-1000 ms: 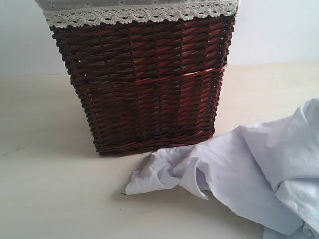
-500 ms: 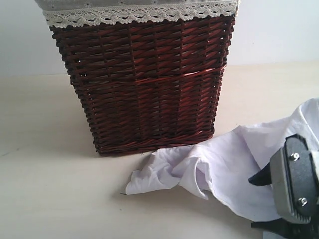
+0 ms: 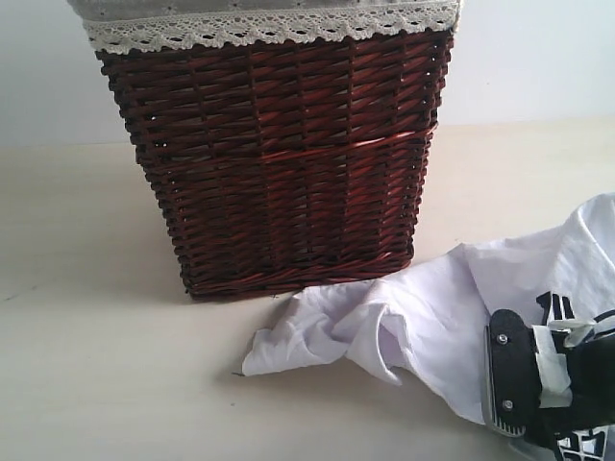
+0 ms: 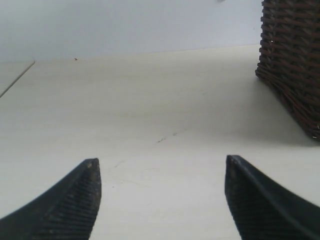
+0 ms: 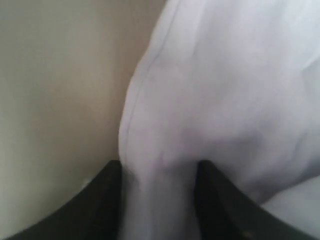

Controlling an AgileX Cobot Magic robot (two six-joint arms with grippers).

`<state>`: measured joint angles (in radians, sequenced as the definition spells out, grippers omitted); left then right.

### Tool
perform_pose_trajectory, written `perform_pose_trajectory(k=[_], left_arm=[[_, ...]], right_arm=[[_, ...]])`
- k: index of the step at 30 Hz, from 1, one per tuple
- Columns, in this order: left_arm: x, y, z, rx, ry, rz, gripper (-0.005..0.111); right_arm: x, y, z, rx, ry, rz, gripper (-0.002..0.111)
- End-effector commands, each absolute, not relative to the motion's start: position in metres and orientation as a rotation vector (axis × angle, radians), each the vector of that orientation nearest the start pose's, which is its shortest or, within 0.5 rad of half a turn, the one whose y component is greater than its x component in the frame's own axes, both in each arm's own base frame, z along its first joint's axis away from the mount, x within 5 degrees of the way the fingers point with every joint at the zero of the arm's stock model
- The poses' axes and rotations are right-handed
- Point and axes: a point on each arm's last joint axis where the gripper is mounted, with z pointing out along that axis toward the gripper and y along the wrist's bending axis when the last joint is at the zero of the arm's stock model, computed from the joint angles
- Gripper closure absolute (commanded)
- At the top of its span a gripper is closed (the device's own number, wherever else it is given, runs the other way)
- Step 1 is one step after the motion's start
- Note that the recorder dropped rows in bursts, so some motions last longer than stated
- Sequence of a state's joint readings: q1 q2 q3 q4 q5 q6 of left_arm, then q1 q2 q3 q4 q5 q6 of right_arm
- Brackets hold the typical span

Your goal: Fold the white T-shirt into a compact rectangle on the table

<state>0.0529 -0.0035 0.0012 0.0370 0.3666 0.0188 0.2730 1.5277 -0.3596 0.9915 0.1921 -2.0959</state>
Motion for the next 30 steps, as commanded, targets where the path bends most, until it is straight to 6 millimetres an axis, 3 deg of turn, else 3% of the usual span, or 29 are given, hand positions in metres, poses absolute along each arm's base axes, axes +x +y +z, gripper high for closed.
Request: perform_pose_trajectory(k=[1, 2, 8, 13, 20, 23, 26, 30], left_arm=[[0.053, 0.004, 0.181, -0.005, 1.845, 0.083, 0.039], [0.053, 0.004, 0.181, -0.005, 1.845, 0.083, 0.039], [0.053, 0.004, 0.181, -0.005, 1.845, 0.083, 0.039], [0.053, 0.004, 0.181, -0.005, 1.845, 0.083, 0.039], [0.053, 0.004, 0.181, -0.005, 1.845, 0.083, 0.039], [0.053, 0.004, 0.181, -0.005, 1.845, 0.083, 0.039], [0.053, 0.004, 0.181, -0.005, 1.845, 0.083, 0.039], [0.053, 0.004, 0.181, -0.005, 1.845, 0.083, 0.039]], right_arm=[[0.188, 0.065, 0.114, -1.781, 2.047, -0.086, 0.103], [0.188, 0.065, 0.116, -1.771, 2.042, -0.091, 0.108], [0.187, 0.066, 0.133, -1.729, 1.981, -0.106, 0.108], [0.178, 0.071, 0.158, -1.666, 1.891, -0.057, 0.108], [0.161, 0.082, 0.192, -1.389, 1.872, 0.198, 0.108], [0.154, 0.091, 0.203, -1.275, 1.849, 0.387, 0.108], [0.145, 0.101, 0.209, -1.26, 1.796, 0.598, 0.108], [0.142, 0.106, 0.208, -1.294, 1.776, 0.702, 0.108]])
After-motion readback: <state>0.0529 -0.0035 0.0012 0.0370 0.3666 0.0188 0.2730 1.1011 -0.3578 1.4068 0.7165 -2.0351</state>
